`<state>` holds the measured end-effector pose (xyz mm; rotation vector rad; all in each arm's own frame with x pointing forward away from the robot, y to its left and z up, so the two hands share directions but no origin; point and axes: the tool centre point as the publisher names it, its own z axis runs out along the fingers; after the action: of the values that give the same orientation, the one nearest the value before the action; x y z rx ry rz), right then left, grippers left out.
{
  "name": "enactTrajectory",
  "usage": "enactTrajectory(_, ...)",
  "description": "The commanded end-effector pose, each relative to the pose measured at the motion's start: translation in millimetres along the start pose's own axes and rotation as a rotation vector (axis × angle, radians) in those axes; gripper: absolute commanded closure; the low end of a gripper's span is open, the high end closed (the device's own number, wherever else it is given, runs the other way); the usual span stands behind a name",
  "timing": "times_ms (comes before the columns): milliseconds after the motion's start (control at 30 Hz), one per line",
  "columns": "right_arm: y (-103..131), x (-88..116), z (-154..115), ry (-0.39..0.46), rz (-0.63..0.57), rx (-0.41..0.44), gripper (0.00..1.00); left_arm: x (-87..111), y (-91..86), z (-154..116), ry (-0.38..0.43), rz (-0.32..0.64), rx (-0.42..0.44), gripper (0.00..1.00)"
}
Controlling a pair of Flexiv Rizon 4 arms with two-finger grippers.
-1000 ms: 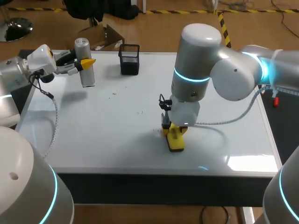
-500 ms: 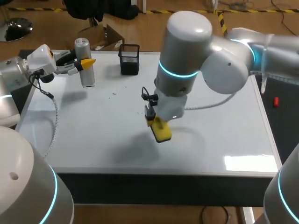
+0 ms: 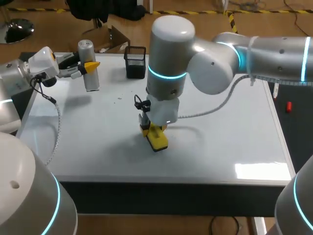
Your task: Pick up the inspection probe, press it on each red-marked spot on the whiteboard one by one, put down the probe, pick up the eraser, and wipe off all the red marks.
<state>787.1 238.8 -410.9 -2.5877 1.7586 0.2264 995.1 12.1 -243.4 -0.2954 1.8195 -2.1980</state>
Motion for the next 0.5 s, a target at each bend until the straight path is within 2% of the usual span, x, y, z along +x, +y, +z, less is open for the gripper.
enactTrajectory(33,-6,1,5,0.003,-0.003,-0.024,1.0,0.7,-0.9,0,-0.002,0.002,0.001,1.0)
enactTrajectory(267,2,14,11,-0.002,0.012,-0.031,1.0,0.7,-0.9,0,-0.002,0.002,0.001,1.0)
enactTrajectory(500,14,39,16,0.003,0.064,-0.046,1.0,0.7,-0.9,0,-0.002,0.002,0.001,1.0)
